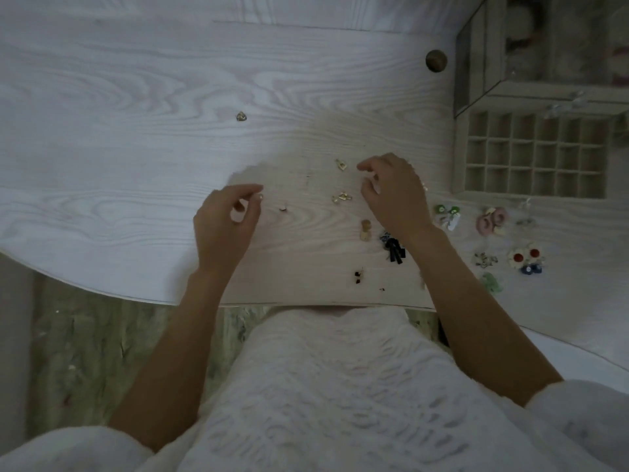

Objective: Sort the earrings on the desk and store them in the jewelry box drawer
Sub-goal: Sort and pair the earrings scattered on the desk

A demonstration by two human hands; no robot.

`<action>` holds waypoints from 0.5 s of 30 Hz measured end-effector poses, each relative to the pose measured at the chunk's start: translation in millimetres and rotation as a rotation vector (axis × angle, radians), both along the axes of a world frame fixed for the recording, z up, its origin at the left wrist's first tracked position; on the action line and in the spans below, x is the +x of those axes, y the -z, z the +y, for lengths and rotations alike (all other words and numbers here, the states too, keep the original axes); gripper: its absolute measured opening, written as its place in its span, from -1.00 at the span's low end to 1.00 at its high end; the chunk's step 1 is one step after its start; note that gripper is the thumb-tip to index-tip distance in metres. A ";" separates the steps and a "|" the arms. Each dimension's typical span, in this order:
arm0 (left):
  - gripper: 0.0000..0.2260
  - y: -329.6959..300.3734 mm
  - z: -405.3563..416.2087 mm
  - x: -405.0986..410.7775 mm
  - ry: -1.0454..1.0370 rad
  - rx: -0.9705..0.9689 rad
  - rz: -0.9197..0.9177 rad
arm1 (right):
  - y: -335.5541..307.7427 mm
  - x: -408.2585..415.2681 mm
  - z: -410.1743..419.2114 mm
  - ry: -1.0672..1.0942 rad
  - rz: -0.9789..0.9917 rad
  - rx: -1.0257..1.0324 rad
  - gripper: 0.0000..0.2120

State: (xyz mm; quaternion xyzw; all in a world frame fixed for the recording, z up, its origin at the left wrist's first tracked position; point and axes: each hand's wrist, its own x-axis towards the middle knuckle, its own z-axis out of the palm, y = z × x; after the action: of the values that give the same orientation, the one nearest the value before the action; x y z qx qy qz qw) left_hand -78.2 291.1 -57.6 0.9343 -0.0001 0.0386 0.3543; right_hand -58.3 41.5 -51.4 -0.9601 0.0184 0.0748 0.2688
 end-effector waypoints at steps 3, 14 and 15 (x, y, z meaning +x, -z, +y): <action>-0.79 16.1 12.4 -2.6 -0.139 -0.044 0.115 | 3.5 20.1 13.3 -0.042 -0.024 -0.004 -0.76; -0.73 29.7 2.4 -1.7 -0.038 0.019 0.230 | 24.2 37.5 44.3 -0.082 -0.008 -0.071 -0.85; -0.75 30.5 0.7 -0.1 -0.054 0.007 0.226 | 24.8 36.4 47.2 -0.094 -0.021 -0.060 -0.86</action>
State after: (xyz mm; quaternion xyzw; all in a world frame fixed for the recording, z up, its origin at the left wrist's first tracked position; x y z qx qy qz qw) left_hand -78.3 291.8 -88.0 0.9337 0.0650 -0.0572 0.3474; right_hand -21.9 88.7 -76.2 -0.9682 -0.0272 0.0768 0.2364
